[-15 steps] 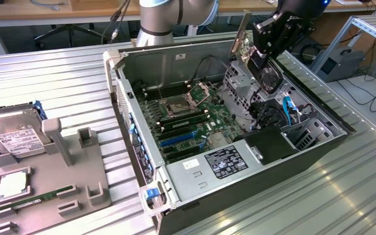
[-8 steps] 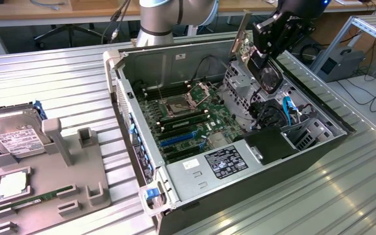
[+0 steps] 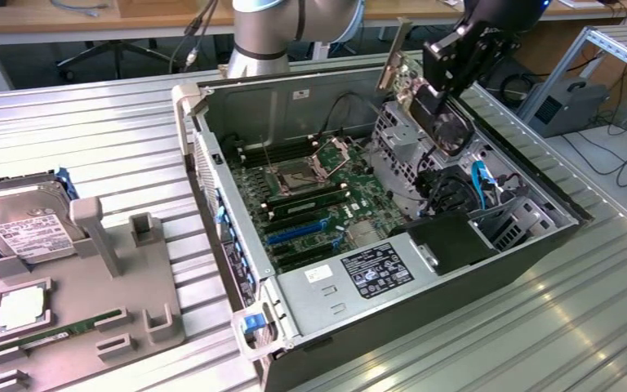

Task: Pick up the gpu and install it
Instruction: 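Insert the gpu into the slot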

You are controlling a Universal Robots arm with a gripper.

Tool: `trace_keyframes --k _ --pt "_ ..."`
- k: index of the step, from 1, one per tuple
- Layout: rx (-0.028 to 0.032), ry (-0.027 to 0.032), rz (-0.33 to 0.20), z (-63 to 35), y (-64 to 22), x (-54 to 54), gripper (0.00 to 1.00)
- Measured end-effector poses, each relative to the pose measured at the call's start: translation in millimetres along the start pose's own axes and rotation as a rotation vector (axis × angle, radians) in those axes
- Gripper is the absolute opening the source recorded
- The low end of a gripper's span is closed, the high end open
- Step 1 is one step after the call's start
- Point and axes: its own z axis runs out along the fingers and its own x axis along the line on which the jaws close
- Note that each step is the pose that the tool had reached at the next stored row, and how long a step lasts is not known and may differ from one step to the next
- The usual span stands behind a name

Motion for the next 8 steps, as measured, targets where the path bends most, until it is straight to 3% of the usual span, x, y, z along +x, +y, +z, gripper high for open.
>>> trace_keyframes --k 4,8 --pt "-0.0015 0.0128 -0.117 0.6 0.6 0.0 0.27" --pt "-0.0023 0.0206 -0.188 0.9 1.7 -0.1 0.27"
